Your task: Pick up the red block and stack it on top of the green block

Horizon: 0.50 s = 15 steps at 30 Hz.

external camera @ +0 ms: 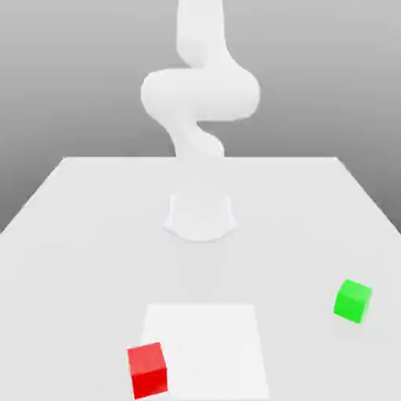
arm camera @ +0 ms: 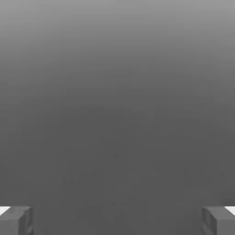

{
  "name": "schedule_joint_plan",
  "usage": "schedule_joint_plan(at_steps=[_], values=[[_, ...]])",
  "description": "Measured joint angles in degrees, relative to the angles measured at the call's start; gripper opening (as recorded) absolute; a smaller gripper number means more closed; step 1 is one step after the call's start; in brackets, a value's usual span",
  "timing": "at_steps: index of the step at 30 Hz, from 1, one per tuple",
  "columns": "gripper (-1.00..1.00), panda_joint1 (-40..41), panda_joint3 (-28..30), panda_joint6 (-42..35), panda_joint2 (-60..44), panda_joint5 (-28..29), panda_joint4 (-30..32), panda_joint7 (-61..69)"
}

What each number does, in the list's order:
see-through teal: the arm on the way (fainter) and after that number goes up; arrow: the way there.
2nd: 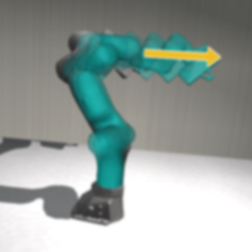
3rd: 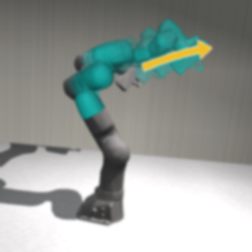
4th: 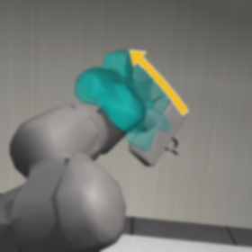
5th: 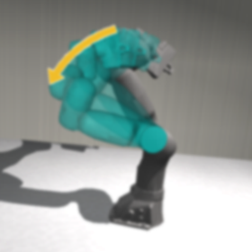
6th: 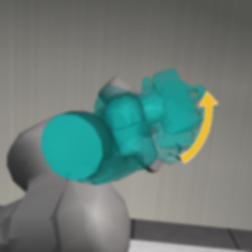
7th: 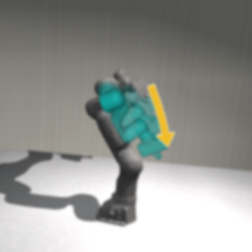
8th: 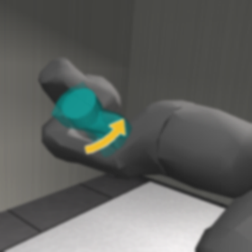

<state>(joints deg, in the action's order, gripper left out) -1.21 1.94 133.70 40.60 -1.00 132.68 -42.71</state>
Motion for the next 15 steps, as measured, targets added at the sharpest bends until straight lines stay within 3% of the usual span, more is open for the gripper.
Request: schedule_joint_plan(at_steps=[15], values=[[0.0,-4.44,8.76,11.53,-31.62,-6.63,5.37,19.31]])
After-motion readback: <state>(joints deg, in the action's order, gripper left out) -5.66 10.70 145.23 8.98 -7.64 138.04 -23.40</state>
